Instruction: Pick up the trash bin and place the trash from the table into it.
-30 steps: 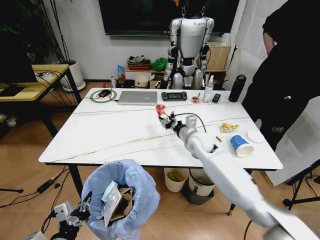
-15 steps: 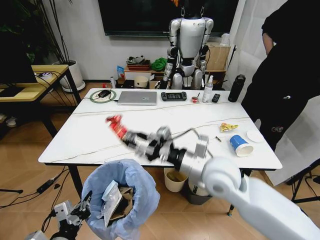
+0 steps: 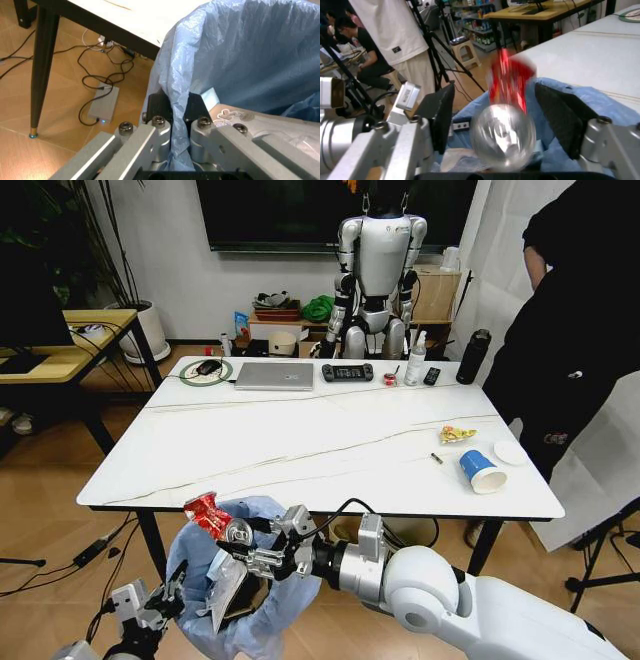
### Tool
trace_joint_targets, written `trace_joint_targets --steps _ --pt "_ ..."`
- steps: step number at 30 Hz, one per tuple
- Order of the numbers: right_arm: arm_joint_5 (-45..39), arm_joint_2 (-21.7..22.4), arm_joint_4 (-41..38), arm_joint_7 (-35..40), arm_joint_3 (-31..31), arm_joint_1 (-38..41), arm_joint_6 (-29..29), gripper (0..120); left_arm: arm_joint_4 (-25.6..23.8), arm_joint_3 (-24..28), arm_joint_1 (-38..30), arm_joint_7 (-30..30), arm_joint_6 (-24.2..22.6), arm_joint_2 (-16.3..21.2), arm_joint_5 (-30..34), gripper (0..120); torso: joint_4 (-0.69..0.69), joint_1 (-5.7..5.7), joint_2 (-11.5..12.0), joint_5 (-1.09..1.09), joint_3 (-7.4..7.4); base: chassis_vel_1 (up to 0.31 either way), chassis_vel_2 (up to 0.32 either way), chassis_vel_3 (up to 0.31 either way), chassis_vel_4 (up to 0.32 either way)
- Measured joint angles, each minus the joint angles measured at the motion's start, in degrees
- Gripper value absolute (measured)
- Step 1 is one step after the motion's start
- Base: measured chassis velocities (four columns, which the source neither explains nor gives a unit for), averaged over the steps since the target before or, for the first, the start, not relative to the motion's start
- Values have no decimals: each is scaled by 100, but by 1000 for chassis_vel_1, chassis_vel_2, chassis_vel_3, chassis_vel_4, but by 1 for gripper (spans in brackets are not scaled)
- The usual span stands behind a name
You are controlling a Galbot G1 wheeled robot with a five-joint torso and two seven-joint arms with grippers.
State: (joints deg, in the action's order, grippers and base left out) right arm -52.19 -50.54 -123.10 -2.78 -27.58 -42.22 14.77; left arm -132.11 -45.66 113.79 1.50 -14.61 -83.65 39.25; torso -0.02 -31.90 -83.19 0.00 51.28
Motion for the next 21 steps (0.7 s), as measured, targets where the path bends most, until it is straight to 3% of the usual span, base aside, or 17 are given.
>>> trace_joint_targets --steps 5,7,10,14,15,18,19,21 --pt "147 67 -4 25 228 -288 -3 84 -3 21 -10 1 -1 29 -4 0 -2 -1 0 0 0 0 0 0 0" --pt "215 76 -9 58 287 -349 -32 87 -3 24 -12 1 -2 33 -5 0 -1 -1 0 0 0 0 0 0 0" --pt "511 129 -22 673 599 -684 -549 98 25 40 -25 6 -4 47 -26 0 -1 -1 0 1 0 0 0 0 0" --pt "557 244 25 979 945 -999 -1085 100 86 58 -59 20 -4 59 -68 0 0 -1 0 1 0 0 0 0 0" --pt "587 328 117 964 1466 -1344 -1523 100 140 75 -96 52 7 57 -131 0 0 -1 0 2 0 0 0 0 0" --pt "729 398 247 713 2621 -2053 -1830 100 245 124 -133 119 66 45 -332 0 -2 -1 0 1 0 0 0 0 0" --pt "729 398 247 713 2621 -2053 -1830 100 245 124 -133 119 66 45 -332 0 -2 -1 0 1 0 0 0 0 0" --pt "992 302 416 425 3393 -2579 -2106 100 310 170 -151 160 90 53 -435 0 -2 -1 0 0 0 0 0 0 0"
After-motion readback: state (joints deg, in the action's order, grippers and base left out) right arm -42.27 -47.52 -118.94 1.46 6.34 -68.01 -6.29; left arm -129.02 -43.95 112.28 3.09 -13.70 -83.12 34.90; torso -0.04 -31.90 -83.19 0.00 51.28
